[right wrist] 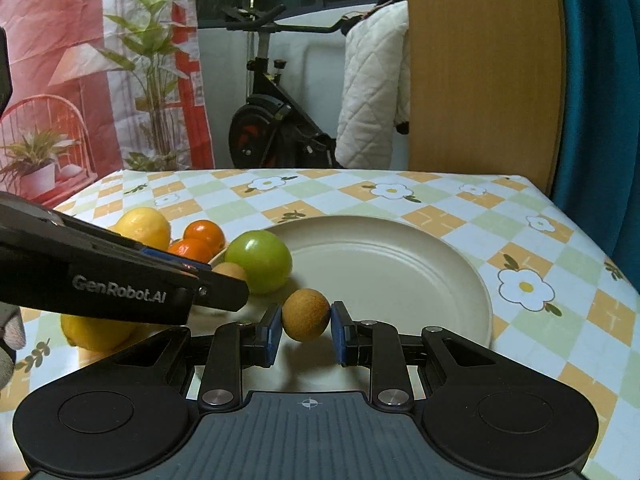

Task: Organize fruits
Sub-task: 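Carry both small brown fruits toward the beige plate with both tools, then lower the brown fruits onto the plate and open both tools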

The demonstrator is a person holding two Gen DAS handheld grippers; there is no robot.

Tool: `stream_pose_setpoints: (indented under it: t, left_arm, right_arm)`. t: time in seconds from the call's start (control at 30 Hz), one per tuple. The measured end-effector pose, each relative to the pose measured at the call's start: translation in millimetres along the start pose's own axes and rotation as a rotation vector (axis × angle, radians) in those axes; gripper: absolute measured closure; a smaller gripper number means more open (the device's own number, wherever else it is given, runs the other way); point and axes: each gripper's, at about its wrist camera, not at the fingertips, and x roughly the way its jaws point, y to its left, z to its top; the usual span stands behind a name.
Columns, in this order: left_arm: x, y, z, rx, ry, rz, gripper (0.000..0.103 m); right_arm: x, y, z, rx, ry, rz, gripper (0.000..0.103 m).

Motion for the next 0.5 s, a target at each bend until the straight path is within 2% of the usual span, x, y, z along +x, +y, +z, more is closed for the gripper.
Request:
stream_pose_setpoints:
  t: [0.3, 0.5]
  left_arm:
    - [3.9, 0.9, 1.6, 0.002, 0.015, 0.026, 0.074]
    - [-0.5, 3.5, 3.7, -0.010, 0.006, 0.037, 0.072]
  right_arm:
    - [3.2, -3.9, 0.0, 0.012, 0.006, -0.003, 0.079]
    - [2.9, -3.7, -0.6, 0.011, 0.006, -0.006, 0.072]
